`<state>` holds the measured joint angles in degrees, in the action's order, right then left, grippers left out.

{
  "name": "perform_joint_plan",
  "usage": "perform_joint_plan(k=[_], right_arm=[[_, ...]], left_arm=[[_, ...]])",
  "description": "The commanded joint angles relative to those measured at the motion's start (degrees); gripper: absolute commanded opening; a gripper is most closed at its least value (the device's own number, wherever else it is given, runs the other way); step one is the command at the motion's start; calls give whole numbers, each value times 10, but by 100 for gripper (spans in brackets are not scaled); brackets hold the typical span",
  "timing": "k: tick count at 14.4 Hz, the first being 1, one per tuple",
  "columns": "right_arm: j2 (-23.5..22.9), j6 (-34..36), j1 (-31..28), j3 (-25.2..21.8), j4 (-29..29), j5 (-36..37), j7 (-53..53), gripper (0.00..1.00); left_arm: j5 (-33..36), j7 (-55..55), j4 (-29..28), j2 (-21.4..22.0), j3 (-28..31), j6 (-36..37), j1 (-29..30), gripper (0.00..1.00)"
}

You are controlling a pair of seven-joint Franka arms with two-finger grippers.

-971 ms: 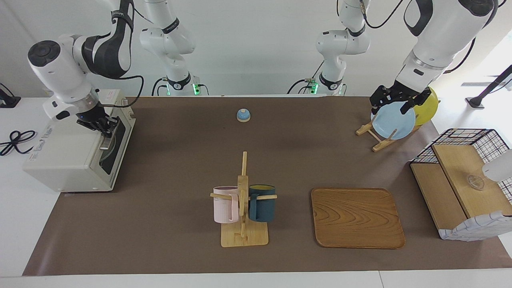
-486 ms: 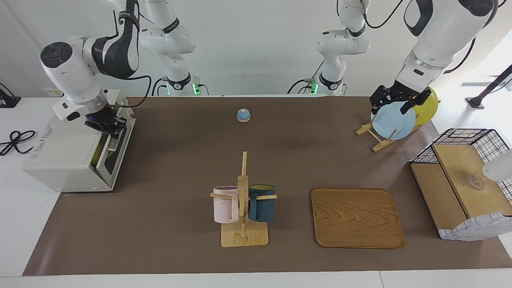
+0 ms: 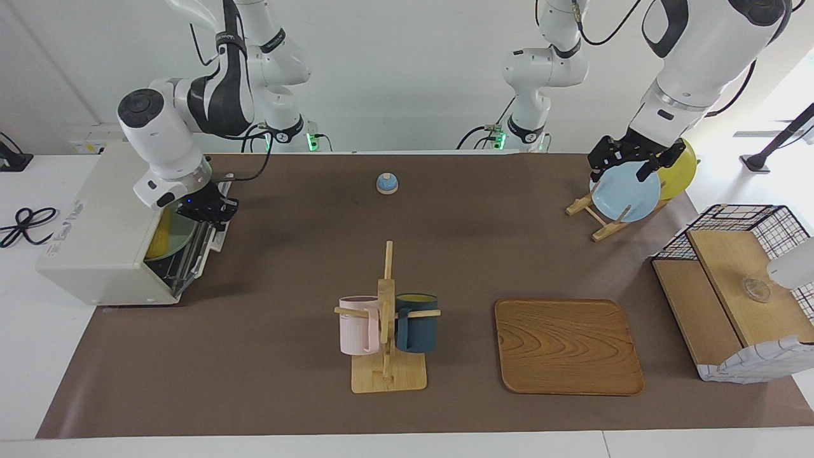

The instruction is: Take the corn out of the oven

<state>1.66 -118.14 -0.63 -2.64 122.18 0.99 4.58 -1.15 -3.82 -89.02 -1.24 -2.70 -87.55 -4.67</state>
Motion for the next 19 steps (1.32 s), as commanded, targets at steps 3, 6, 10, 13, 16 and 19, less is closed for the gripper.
perform_joint_plan(k=[3, 6, 10, 13, 16, 19], right_arm=[[-53, -104, -2, -12, 18, 24, -4, 0], [-55, -137, 2, -12, 39, 23, -17, 0], [-85, -158, 0, -12, 40, 24, -17, 0], [-111, -181, 1, -11, 40, 3, -16, 0], [-126, -196, 5, -10, 39, -12, -17, 0], [-131, -185, 38, -8, 18, -36, -37, 0]], left_arm=[[-6, 3, -12, 13, -2, 3, 5, 100], [-6, 2, -12, 13, -2, 4, 4, 100], [-7, 2, -12, 13, -2, 3, 5, 100], [-7, 2, -12, 13, -2, 1, 5, 100], [-7, 2, -12, 13, -2, 1, 5, 100], [-7, 3, -12, 13, -2, 1, 5, 100]])
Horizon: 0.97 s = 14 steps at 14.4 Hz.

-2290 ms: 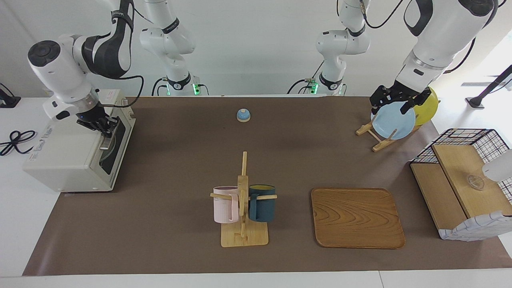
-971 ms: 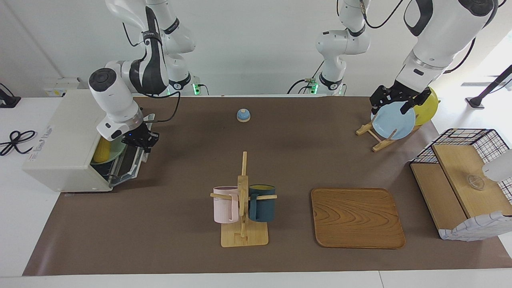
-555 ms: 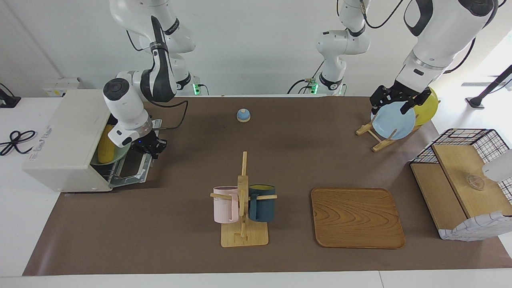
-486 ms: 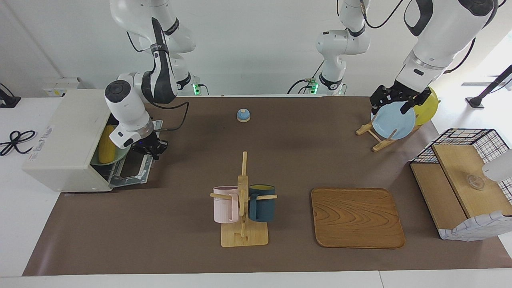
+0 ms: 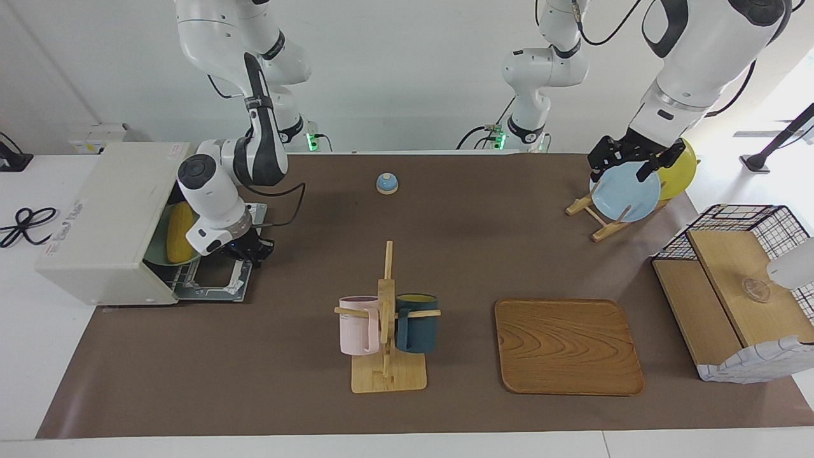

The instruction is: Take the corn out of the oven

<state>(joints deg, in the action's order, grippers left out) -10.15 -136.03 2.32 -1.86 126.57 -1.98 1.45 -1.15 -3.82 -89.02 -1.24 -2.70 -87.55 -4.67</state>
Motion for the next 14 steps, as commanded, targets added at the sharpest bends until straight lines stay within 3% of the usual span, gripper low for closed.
perform_joint_plan(k=[1, 2, 4, 10, 14], right_arm=[[-11, 9, 25, -16, -34, -13, -18, 0], [-7, 24, 29, -17, -42, -13, -32, 0], [1, 56, 30, -16, -62, -13, -41, 12], [57, 202, 4, -22, -101, -1, -45, 13], [74, 221, -50, -21, -85, 2, -17, 20]], left_arm=[[-7, 3, -12, 13, -2, 2, 5, 100], [-7, 3, -12, 13, -2, 2, 5, 100], [-7, 3, -12, 13, -2, 2, 5, 100], [-6, 2, -12, 13, -2, 4, 5, 100], [-6, 2, -12, 13, -2, 4, 5, 100]])
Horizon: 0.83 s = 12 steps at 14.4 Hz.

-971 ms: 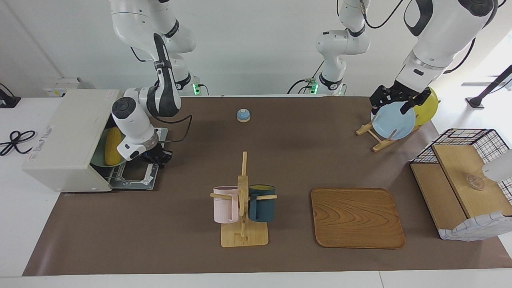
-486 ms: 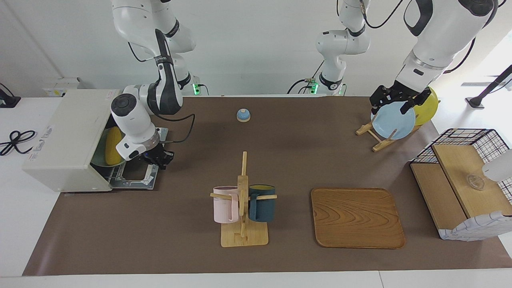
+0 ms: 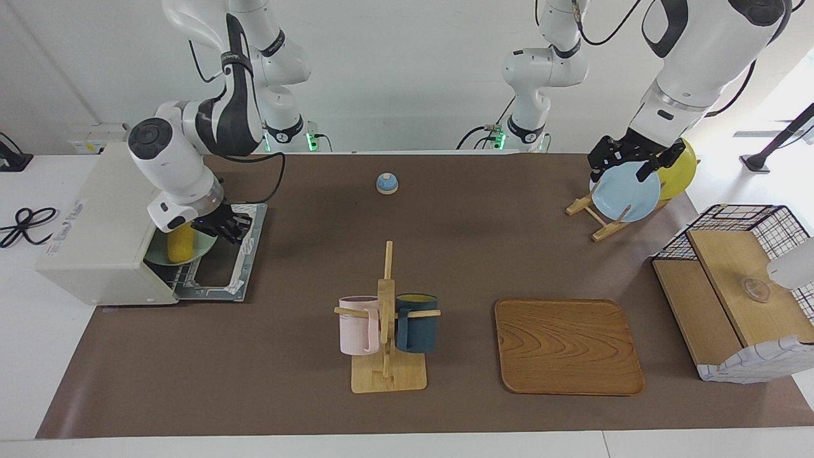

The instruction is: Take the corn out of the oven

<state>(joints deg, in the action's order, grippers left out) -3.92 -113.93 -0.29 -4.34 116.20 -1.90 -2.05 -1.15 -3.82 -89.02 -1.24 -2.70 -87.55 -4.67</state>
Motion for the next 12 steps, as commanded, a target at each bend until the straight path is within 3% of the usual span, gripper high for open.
perform_joint_plan(k=[1, 3, 4, 12], right_arm=[[12, 0, -28, 3, 22, 1, 30, 24], [15, -7, -39, 4, 34, 1, 35, 28], [20, -9, -39, 4, 43, 1, 31, 37], [32, -74, -39, 5, 90, 1, 43, 36]], left_arm=[[-6, 2, -12, 13, -2, 4, 5, 100], [-7, 2, -12, 13, -2, 3, 5, 100], [-7, 2, -12, 13, -2, 4, 5, 100], [-7, 2, -12, 13, -2, 3, 5, 100]])
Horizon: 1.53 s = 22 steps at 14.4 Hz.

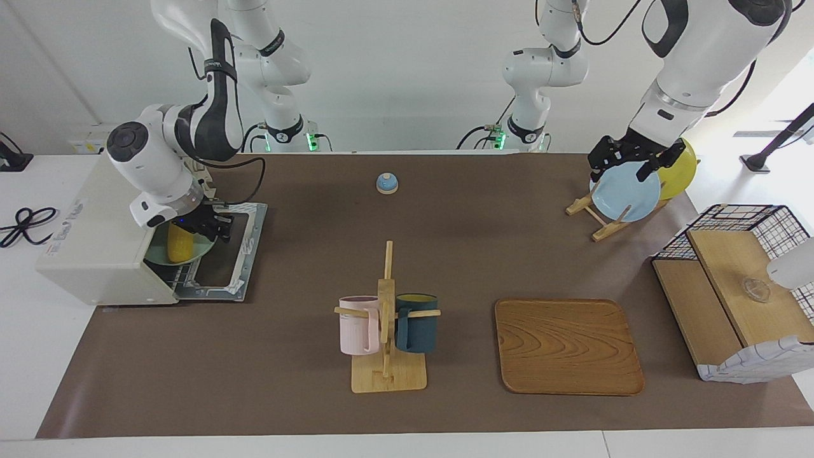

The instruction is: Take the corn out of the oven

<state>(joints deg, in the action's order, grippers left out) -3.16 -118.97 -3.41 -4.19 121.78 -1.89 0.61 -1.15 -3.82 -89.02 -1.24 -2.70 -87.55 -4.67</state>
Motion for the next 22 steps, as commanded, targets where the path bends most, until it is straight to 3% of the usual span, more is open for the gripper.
perform_joint_plan(k=[1, 4, 5, 9, 15, 19, 22], right_arm=[[25, -24, -8, 2, 40, 1, 18, 35], [26, -20, -7, 2, 43, 1, 18, 4], [26, -17, -7, 2, 43, 2, 18, 0], [26, 6, 20, 8, 30, 53, 12, 0], [-11, 80, 171, 8, -86, 57, -131, 0], [-88, 100, 289, 8, -194, 52, -290, 0], [-207, 103, 377, 8, -307, 45, -419, 0]], left_arm=[[-7, 2, -12, 13, -2, 3, 5, 100], [-6, 3, -12, 13, -2, 2, 5, 100], [-7, 2, -12, 13, -2, 1, 5, 100], [-7, 3, -12, 13, -2, 1, 5, 100], [-6, 5, -12, 13, -2, 0, 5, 100], [-6, 1, -13, 13, -2, -4, 5, 100], [-6, 4, -13, 13, -2, -4, 6, 100]])
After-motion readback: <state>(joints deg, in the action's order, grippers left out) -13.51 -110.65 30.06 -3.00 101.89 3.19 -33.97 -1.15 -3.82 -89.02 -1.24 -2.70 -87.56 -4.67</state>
